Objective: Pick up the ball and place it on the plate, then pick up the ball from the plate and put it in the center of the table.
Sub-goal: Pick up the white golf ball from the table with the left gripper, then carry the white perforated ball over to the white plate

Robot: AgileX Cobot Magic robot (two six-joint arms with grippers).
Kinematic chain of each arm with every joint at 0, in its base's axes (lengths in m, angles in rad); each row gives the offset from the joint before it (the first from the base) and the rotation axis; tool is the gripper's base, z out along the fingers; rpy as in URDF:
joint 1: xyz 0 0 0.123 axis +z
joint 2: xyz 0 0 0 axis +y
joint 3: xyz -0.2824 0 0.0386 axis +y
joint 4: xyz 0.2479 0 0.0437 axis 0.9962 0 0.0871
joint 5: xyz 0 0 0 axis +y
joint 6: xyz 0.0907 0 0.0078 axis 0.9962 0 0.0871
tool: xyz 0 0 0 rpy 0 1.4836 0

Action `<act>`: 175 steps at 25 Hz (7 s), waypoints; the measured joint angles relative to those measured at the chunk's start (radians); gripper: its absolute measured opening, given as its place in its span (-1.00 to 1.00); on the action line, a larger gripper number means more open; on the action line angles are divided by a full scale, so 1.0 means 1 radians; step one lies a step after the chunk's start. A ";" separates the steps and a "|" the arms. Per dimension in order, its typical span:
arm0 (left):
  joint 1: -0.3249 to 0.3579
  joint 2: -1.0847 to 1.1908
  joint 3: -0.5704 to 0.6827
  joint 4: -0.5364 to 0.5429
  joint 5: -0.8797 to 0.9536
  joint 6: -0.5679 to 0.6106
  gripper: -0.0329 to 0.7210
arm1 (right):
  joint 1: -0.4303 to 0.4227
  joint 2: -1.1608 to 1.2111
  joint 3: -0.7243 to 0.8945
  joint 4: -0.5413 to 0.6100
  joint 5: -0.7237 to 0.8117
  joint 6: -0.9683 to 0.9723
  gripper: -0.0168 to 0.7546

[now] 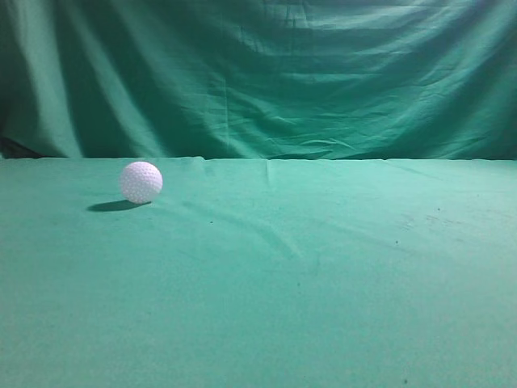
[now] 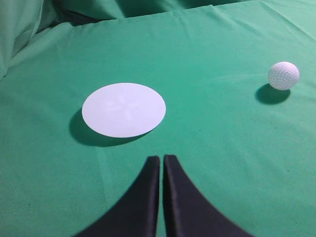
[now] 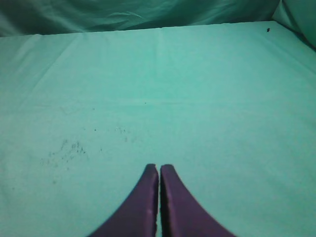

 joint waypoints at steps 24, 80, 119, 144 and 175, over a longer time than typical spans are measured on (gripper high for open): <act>0.000 0.000 0.000 0.000 0.000 0.000 -0.91 | 0.000 0.000 0.000 0.000 0.000 0.000 -0.96; -0.270 1.469 -0.939 -0.469 0.211 0.445 -0.91 | 0.000 0.000 0.000 0.000 0.000 0.000 -0.96; -0.270 1.973 -1.297 -0.421 0.237 0.420 -0.07 | 0.000 0.000 0.000 0.000 0.000 0.000 -0.96; -0.272 1.637 -1.442 -0.138 0.604 0.119 -0.05 | 0.000 0.000 0.000 0.000 0.000 0.000 -0.96; 0.040 1.349 -1.128 -0.019 0.596 0.001 -0.05 | 0.000 0.021 -0.084 0.228 -0.274 -0.039 -0.96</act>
